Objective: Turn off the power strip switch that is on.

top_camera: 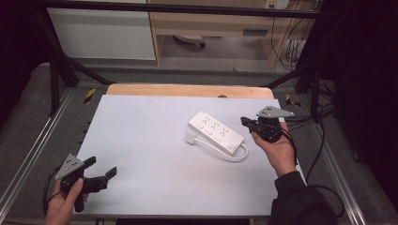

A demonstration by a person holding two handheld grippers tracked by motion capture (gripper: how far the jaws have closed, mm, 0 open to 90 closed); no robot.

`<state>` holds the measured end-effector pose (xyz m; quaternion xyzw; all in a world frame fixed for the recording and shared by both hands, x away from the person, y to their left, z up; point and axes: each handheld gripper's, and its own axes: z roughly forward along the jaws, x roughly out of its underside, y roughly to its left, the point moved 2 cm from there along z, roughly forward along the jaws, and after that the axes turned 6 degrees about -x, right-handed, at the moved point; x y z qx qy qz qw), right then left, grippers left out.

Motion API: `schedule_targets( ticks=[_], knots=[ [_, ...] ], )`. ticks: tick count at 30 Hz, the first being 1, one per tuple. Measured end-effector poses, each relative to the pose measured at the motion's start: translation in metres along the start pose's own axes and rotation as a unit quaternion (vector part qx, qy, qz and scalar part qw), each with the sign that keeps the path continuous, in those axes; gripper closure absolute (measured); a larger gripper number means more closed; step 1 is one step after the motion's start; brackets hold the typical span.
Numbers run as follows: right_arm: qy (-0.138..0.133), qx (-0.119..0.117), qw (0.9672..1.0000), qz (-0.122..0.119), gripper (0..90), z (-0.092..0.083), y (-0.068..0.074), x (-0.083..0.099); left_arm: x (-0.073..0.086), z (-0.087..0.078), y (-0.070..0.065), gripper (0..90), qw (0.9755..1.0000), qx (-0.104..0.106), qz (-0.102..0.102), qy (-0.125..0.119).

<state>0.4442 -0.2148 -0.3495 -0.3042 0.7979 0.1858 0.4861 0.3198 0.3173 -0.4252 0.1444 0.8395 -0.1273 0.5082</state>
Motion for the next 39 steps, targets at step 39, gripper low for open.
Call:
schedule_targets(
  ticks=[39],
  knots=[
    [0.033, 0.003, 0.9995, 0.0, 90.0, 0.038, -0.002, -0.002, 0.001, 0.001, -0.001, 6.1, 1.0, 0.006, 0.004, 0.006]
  ],
)
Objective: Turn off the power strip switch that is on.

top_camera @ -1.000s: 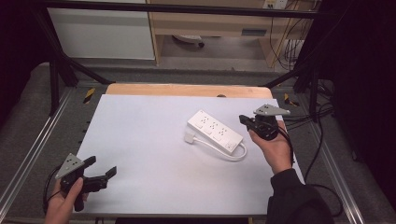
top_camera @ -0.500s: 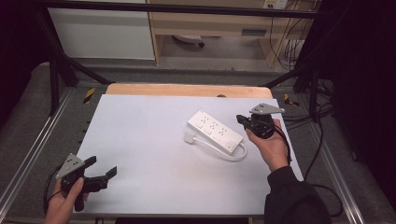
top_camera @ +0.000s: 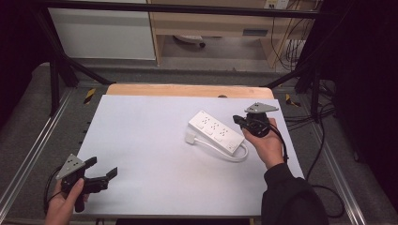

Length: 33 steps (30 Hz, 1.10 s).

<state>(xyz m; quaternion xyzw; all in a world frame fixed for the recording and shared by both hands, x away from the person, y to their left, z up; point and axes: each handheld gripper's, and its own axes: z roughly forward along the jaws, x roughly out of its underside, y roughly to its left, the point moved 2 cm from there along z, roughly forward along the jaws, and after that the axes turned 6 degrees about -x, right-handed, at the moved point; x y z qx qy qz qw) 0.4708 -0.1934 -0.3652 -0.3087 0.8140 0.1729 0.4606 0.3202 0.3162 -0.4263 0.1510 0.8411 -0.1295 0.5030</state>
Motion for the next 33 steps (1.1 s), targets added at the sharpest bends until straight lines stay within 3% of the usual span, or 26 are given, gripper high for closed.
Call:
schedule_targets(
  ticks=[33],
  knots=[
    [0.03, -0.02, 0.9993, 0.005, 90.0, 0.032, 0.006, 0.007, 0.0, 0.0, 0.001, 6.1, 1.0, 0.001, 0.0, -0.001]
  ],
)
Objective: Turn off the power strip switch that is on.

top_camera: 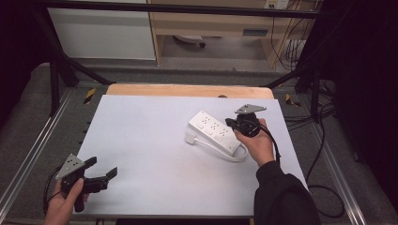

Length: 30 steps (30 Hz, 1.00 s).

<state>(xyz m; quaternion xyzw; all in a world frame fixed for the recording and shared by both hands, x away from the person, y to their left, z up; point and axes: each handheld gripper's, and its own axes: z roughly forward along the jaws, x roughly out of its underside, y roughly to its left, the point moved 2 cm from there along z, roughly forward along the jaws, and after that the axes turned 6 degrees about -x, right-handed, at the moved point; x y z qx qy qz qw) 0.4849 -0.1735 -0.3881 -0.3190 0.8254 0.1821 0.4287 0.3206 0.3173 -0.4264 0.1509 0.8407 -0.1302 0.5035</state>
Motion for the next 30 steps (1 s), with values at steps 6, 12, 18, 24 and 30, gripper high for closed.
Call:
schedule_targets(
  ticks=[6, 12, 18, 24, 30],
  knots=[
    [0.008, -0.003, 1.0, 0.001, 90.0, 0.007, 0.001, 0.005, 0.0, 0.0, 0.0, 6.1, 1.0, 0.001, 0.0, -0.001],
    [0.014, -0.007, 0.9999, 0.002, 90.0, 0.013, 0.004, 0.007, 0.0, 0.0, 0.001, 6.1, 1.0, 0.001, 0.0, -0.001],
    [0.018, -0.012, 0.9998, 0.001, 90.0, 0.019, 0.008, 0.008, 0.0, 0.0, 0.001, 6.1, 1.0, 0.001, 0.0, -0.001],
    [0.023, -0.016, 0.9996, -0.004, 90.0, 0.024, 0.011, 0.009, 0.0, -0.001, 0.001, 6.1, 1.0, 0.001, 0.0, -0.001],
    [0.028, -0.018, 0.9994, -0.006, 90.0, 0.028, 0.013, 0.011, 0.0, 0.0, 0.001, 6.1, 1.0, 0.001, 0.0, -0.001]
  ],
)
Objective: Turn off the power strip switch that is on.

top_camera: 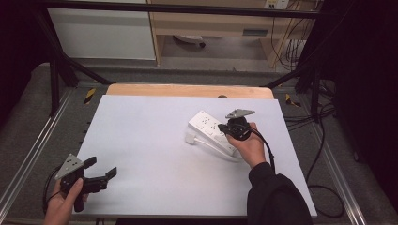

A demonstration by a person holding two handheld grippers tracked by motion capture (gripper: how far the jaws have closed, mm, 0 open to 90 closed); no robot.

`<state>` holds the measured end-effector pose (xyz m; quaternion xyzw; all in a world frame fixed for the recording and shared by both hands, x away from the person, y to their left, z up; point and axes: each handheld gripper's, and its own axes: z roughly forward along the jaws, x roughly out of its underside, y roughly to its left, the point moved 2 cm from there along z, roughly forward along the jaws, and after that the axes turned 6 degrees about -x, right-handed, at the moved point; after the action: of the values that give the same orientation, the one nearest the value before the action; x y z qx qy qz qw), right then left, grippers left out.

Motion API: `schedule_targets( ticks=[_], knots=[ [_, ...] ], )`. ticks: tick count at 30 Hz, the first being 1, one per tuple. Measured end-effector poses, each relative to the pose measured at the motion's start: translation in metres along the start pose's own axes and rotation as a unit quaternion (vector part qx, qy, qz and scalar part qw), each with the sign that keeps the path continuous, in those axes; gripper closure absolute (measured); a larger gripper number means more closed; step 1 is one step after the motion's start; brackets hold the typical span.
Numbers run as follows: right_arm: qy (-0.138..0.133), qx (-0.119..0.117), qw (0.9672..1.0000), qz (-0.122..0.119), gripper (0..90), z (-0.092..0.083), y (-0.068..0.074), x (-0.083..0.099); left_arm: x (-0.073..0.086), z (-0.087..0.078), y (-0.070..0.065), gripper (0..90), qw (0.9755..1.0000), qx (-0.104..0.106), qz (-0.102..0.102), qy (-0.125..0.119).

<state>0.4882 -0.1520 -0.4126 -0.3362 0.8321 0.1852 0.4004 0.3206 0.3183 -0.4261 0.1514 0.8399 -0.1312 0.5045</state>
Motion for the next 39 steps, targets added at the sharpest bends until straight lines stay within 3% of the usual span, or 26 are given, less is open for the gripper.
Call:
schedule_targets(
  ticks=[39],
  knots=[
    [0.015, -0.005, 0.9999, 0.004, 90.0, 0.016, 0.007, 0.013, 0.0, 0.0, 0.0, 6.1, 1.0, 0.001, 0.001, 0.0]
  ],
)
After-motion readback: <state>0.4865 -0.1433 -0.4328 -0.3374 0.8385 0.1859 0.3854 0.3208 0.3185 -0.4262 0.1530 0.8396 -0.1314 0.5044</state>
